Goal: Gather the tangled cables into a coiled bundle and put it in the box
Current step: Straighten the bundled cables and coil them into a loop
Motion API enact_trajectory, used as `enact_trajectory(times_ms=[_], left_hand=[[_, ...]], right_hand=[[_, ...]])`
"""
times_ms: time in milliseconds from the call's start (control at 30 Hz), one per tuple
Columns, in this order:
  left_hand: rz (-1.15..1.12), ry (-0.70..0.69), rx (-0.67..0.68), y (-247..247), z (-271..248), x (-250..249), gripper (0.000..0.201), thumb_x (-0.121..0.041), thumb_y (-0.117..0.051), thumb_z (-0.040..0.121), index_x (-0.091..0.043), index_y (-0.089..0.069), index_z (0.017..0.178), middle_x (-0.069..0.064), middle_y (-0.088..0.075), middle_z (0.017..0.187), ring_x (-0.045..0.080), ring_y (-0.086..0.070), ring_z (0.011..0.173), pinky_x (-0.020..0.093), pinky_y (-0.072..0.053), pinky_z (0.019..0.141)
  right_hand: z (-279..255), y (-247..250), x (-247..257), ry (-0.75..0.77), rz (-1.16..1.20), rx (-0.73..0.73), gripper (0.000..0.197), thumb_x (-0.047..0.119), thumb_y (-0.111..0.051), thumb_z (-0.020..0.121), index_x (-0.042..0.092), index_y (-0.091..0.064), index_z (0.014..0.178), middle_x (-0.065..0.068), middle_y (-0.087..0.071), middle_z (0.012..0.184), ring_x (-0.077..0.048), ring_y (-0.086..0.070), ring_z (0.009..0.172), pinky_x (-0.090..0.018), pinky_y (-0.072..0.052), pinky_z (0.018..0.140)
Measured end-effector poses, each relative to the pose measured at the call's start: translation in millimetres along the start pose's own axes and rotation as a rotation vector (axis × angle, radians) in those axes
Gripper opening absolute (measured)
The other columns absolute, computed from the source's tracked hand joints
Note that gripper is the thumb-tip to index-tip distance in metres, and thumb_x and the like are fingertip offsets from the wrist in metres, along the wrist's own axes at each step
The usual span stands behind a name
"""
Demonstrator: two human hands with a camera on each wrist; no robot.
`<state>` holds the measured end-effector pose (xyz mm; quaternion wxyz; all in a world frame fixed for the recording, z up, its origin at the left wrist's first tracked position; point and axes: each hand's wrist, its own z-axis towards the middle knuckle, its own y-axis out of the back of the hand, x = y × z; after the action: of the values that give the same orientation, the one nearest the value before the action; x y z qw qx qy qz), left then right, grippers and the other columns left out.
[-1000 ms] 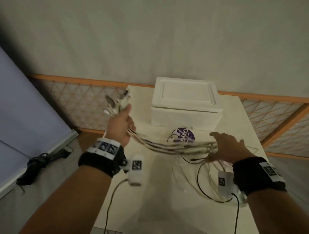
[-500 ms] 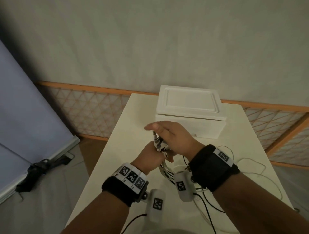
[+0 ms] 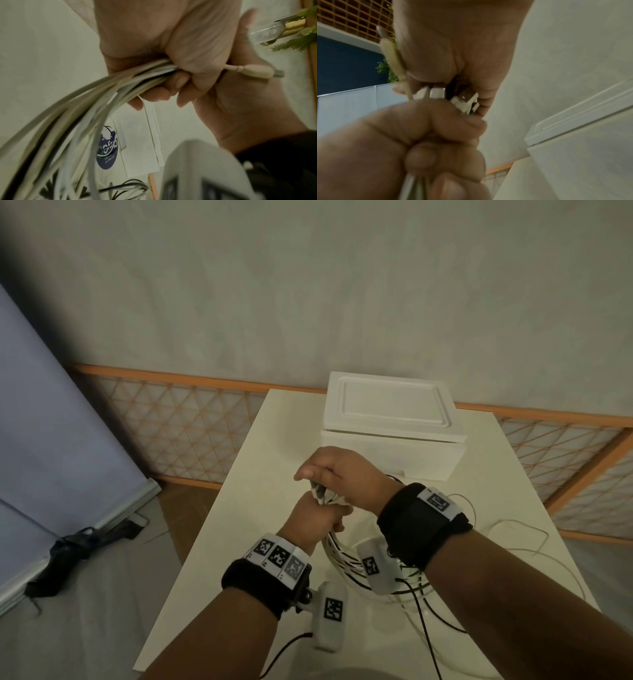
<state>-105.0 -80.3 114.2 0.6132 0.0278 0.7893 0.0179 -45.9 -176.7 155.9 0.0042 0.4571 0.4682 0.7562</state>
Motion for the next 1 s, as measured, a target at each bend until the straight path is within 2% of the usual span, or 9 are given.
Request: enact_trajectory(times_ms=[133, 233, 333, 400, 500, 600, 767, 867, 1000], left_hand=[[-0.016, 0.052, 0.015, 5.1, 5.4, -0.8, 0.007, -0.003, -0.065, 0.075, -0.004, -0.062, 0.081, 0.013, -0.061, 0.074, 0.023, -0.057, 0.063, 0.04, -0.051, 0.07], [0.013, 0.052, -0.002, 2.8, 13.0, 0.7, 0.021, 0.005, -0.052, 0.091, -0.013, -0.058, 0.083, 0.01, -0.06, 0.08, 0.019, -0.057, 0.07, 0.029, -0.05, 0.066], [0.306, -0.017, -0.045, -3.6, 24.8, 7.4, 0.027, -0.002, -0.039, 0.1, 0.006, -0.065, 0.099, 0.014, -0.064, 0.096, 0.017, -0.058, 0.087, 0.02, -0.044, 0.077], [0.431, -0.052, 0.013, -6.6, 28.2, 7.8, 0.026, -0.004, -0.044, 0.097, 0.009, -0.067, 0.093, 0.005, -0.062, 0.083, 0.007, -0.054, 0.074, 0.006, -0.039, 0.061], [0.498, -0.081, 0.041, -6.2, 37.3, 13.6, 0.012, -0.005, -0.055, 0.089, -0.001, -0.066, 0.087, 0.005, -0.064, 0.082, 0.014, -0.06, 0.076, 0.023, -0.049, 0.065], [0.096, -0.117, -0.102, -0.1, 42.8, 19.2, 0.008, -0.018, -0.063, 0.08, -0.012, -0.064, 0.086, 0.0, -0.069, 0.079, 0.011, -0.065, 0.076, 0.036, -0.05, 0.071], [-0.356, -0.049, -0.17, -4.4, 42.6, 24.5, 0.033, -0.029, -0.062, 0.087, -0.016, -0.061, 0.118, -0.003, -0.071, 0.107, 0.01, -0.065, 0.105, 0.027, -0.053, 0.087], [-0.33, 0.001, -0.155, -5.9, 43.9, 32.7, 0.065, -0.048, -0.066, 0.077, -0.015, -0.053, 0.131, 0.005, -0.065, 0.121, 0.017, -0.061, 0.114, 0.039, -0.046, 0.101], [-0.241, -0.047, -0.044, 4.7, 42.7, 31.3, 0.053, -0.042, -0.074, 0.076, -0.014, -0.061, 0.119, 0.01, -0.069, 0.113, 0.014, -0.065, 0.105, 0.03, -0.05, 0.088]], right_hand=[[-10.3, -5.8, -15.2, 0.146, 0.197, 0.019, 0.076, 0.07, -0.022, 0.089, 0.015, -0.069, 0.113, -0.002, -0.065, 0.107, -0.01, -0.06, 0.099, -0.028, -0.046, 0.09], [-10.2, -8.2, -25.6, 0.187, 0.225, 0.029, 0.072, 0.067, -0.028, 0.09, 0.013, -0.063, 0.123, -0.005, -0.063, 0.119, -0.011, -0.055, 0.113, -0.024, -0.04, 0.099], [-5.1, -18.6, -33.1, 0.25, -0.078, -0.082, 0.045, 0.043, -0.041, 0.096, 0.012, -0.072, 0.106, 0.0, -0.069, 0.102, -0.01, -0.061, 0.094, -0.029, -0.046, 0.087], [-0.6, -22.4, -39.8, 0.288, -0.232, -0.195, 0.038, 0.037, -0.049, 0.094, 0.01, -0.073, 0.084, 0.001, -0.069, 0.085, -0.01, -0.058, 0.078, -0.036, -0.047, 0.077], [-1.5, -15.4, -46.4, 0.211, -0.069, -0.184, 0.047, 0.056, -0.054, 0.083, 0.017, -0.07, 0.104, 0.001, -0.067, 0.106, -0.003, -0.055, 0.095, -0.026, -0.044, 0.091], [-14.7, -5.1, -57.1, -0.069, 0.379, -0.245, 0.062, 0.043, -0.059, 0.079, 0.029, -0.041, 0.136, 0.005, -0.043, 0.141, -0.009, -0.037, 0.13, -0.014, -0.03, 0.103], [-18.9, -33.2, -53.5, -0.263, 0.557, 0.006, 0.073, -0.007, -0.062, 0.068, 0.012, -0.037, 0.134, -0.01, -0.059, 0.115, -0.018, -0.063, 0.099, -0.022, -0.049, 0.066], [-14.5, -42.4, -54.5, -0.172, 0.563, -0.018, 0.07, -0.014, -0.06, 0.065, 0.011, -0.045, 0.129, -0.006, -0.061, 0.112, -0.014, -0.062, 0.101, -0.024, -0.052, 0.071], [-20.9, -48.3, -54.9, -0.178, 0.539, -0.015, 0.045, -0.011, -0.054, 0.081, 0.008, -0.052, 0.122, -0.006, -0.064, 0.107, -0.011, -0.063, 0.095, -0.032, -0.055, 0.077]])
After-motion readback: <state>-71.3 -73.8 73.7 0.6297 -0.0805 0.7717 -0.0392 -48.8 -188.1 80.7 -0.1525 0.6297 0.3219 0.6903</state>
